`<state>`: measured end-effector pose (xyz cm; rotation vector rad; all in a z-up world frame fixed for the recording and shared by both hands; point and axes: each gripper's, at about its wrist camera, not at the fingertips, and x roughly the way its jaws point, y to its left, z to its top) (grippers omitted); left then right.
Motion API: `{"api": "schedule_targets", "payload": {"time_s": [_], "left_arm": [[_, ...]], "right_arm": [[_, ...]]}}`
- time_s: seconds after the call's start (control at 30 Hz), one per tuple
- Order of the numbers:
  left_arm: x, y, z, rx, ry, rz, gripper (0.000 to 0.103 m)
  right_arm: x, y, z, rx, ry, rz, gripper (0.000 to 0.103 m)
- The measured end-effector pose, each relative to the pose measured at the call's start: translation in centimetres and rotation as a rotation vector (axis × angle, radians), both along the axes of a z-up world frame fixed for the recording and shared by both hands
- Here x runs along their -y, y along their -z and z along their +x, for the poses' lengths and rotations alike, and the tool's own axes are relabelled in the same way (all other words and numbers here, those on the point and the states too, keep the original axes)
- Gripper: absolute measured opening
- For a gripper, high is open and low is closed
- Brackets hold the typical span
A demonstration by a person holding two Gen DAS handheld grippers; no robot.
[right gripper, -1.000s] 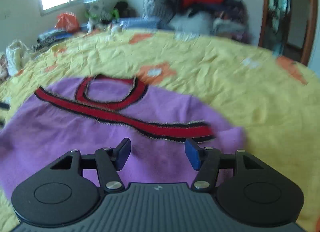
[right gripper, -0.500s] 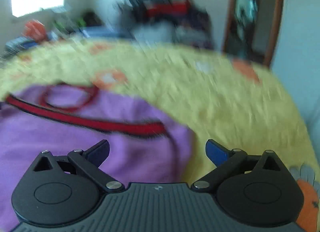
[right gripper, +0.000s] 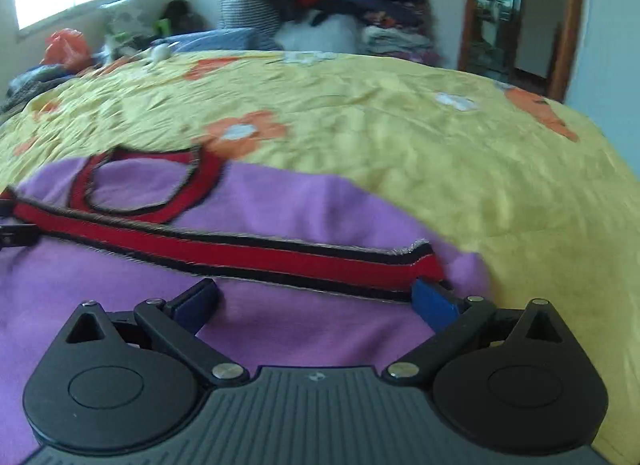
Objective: Fold small clothes
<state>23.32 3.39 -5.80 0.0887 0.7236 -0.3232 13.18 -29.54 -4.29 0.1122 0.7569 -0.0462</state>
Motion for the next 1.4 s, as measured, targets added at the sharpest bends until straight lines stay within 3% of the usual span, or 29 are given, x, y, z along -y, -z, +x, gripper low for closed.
{"api": "schedule_targets", "payload": {"time_s": [0.07,0.13,0.17,0.23,0.3,0.37,0.43,0.5,0.6,0.8,0.9,1.0,1.1,1.13,1.23,1.4], "left_arm": [[0.6,-0.2,0.6,-0.005,0.002,0.049,0.103],[0.9,-1.0,1.2,-0.063,-0.015,0.069,0.103],[0.8,-1.9,1.1,-0.084,-0.023,0.061,0.096],[0.0,-3.9,-1.1,-0.047,0.007,-0.013,0.103],[-0.2,-4.9,-3.9,-0.004,0.041,-0.025,0.103],[-0.3,-4.4,-6.1,-0.001,0.062,-0.033,0.103],[-0.3,-3.0,-7.4,-0.027,0.057,-0.031,0.103],[0.0,-1.2,-8.0,-0.044,0.046,0.014,0.103],[-0.6,-0.1,-8.7,0.014,0.058,0.037,0.103],[-2.0,-1.2,-8.6,-0.027,0.001,0.039,0.103],[-2.7,-2.8,-11.2,-0.029,-0.045,-0.028,0.103],[-2.2,-2.8,-14.3,-0.02,-0.01,-0.079,0.103],[-1.3,-1.0,-16.1,-0.038,-0.008,-0.027,0.103],[-1.5,-0.4,-16.4,-0.035,-0.016,-0.029,0.103],[-1.8,0.2,-17.6,0.007,-0.019,0.023,0.103],[-1.6,-0.4,-18.0,-0.035,-0.053,0.031,0.103]], "right_arm": [[-0.1,0.0,-0.1,-0.009,0.005,-0.024,0.103],[-0.1,0.0,0.0,-0.007,0.017,-0.017,0.103],[-0.2,-0.3,-0.3,-0.012,0.016,-0.014,0.103],[-0.8,-1.5,-0.8,-0.031,0.023,-0.039,0.103],[-2.2,-2.6,-1.7,-0.053,0.025,-0.092,0.103],[-3.7,-2.6,-3.3,-0.079,-0.007,-0.126,0.103],[-5.2,-2.1,-4.7,-0.068,-0.083,-0.095,0.103],[-6.0,-1.5,-5.5,-0.036,-0.082,-0.072,0.103],[-5.4,-0.6,-6.0,-0.034,-0.092,-0.07,0.103],[-1.3,-1.3,-6.4,-0.084,-0.01,-0.014,0.103],[-2.7,-3.3,-9.3,-0.015,-0.015,0.013,0.103],[-5.9,-3.0,-11.1,-0.035,-0.076,0.06,0.103],[-8.8,-1.1,-11.8,-0.088,-0.078,-0.041,0.103],[-8.7,-0.8,-12.5,-0.05,-0.077,-0.06,0.103],[-6.0,-0.6,-13.7,-0.051,-0.016,-0.042,0.103],[-4.7,-1.8,-14.8,-0.065,0.037,0.009,0.103]]}}
